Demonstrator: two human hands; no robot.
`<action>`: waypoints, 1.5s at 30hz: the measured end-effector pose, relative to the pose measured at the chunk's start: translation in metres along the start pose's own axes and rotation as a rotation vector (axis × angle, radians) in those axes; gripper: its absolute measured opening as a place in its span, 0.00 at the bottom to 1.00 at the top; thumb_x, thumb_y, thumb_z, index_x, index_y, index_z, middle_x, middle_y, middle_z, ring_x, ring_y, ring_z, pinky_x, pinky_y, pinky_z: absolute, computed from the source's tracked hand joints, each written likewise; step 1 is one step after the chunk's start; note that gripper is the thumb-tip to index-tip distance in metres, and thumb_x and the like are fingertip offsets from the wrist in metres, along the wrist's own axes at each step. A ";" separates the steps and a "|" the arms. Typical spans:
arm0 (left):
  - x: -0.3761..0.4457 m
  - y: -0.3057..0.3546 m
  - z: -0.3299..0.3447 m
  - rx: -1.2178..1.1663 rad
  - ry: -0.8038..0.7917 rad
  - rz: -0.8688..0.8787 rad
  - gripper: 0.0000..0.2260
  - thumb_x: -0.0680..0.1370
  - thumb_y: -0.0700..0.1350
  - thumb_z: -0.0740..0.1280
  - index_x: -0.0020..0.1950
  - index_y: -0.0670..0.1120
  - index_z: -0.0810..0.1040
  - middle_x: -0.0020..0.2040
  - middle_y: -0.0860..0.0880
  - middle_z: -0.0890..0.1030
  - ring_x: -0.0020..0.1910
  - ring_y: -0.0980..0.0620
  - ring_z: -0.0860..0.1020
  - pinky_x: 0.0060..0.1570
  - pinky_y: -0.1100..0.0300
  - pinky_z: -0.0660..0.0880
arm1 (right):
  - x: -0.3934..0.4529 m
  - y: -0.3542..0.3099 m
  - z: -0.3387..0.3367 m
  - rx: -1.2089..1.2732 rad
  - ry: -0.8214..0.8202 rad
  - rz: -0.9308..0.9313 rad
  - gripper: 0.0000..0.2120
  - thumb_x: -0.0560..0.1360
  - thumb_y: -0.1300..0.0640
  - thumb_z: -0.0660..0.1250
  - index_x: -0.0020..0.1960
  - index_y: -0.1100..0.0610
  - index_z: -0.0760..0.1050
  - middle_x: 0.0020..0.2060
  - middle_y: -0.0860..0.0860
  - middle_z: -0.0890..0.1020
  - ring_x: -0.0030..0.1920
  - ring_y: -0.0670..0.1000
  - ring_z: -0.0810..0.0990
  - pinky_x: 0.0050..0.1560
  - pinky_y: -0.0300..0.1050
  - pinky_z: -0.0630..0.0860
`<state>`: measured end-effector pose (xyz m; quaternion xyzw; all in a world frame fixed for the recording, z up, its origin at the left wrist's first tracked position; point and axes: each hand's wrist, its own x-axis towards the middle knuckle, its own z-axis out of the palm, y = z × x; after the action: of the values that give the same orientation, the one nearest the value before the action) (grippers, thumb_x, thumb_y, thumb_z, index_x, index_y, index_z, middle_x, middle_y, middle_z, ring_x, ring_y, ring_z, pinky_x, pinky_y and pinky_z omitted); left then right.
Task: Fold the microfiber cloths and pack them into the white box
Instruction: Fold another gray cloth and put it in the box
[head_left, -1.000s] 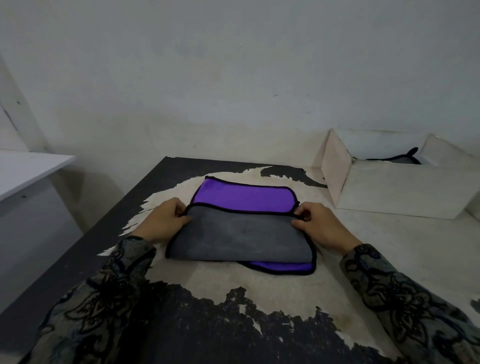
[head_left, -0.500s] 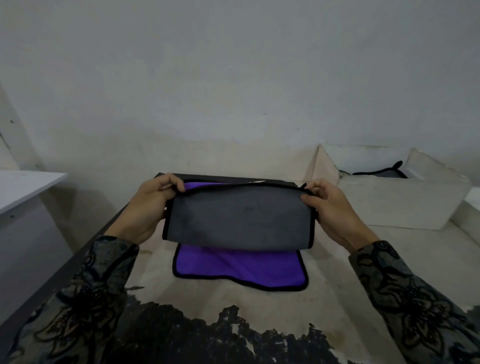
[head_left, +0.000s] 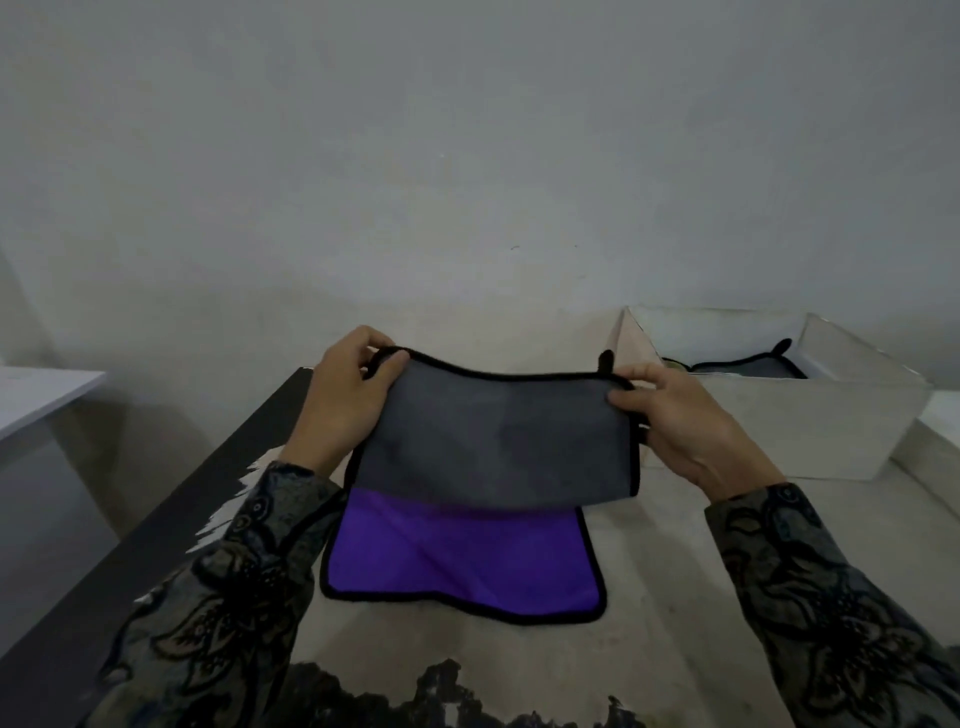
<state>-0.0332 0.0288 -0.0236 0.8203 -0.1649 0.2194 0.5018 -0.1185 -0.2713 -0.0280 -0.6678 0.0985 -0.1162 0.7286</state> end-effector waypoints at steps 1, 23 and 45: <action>0.004 0.001 0.000 0.002 -0.003 0.018 0.03 0.79 0.45 0.68 0.48 0.46 0.78 0.45 0.47 0.82 0.44 0.53 0.78 0.42 0.62 0.71 | 0.001 -0.004 -0.003 -0.017 0.023 -0.033 0.10 0.77 0.71 0.65 0.50 0.57 0.75 0.44 0.56 0.81 0.39 0.52 0.79 0.39 0.45 0.76; 0.007 -0.022 -0.002 -0.742 -0.539 -0.189 0.07 0.73 0.50 0.67 0.46 0.51 0.83 0.41 0.51 0.81 0.41 0.57 0.79 0.39 0.64 0.79 | 0.016 0.012 -0.046 -0.113 0.165 -0.214 0.05 0.77 0.63 0.69 0.50 0.62 0.83 0.43 0.54 0.85 0.43 0.50 0.84 0.43 0.44 0.81; -0.005 -0.058 0.068 -0.276 -0.409 -0.257 0.10 0.82 0.43 0.63 0.44 0.45 0.81 0.41 0.55 0.81 0.42 0.60 0.76 0.43 0.65 0.72 | 0.021 0.025 -0.051 -0.309 0.059 -0.087 0.07 0.79 0.61 0.67 0.49 0.61 0.83 0.40 0.53 0.86 0.37 0.45 0.84 0.35 0.39 0.81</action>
<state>0.0045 -0.0067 -0.0968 0.7855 -0.1859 -0.0408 0.5889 -0.1129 -0.3235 -0.0570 -0.7718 0.1076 -0.1506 0.6083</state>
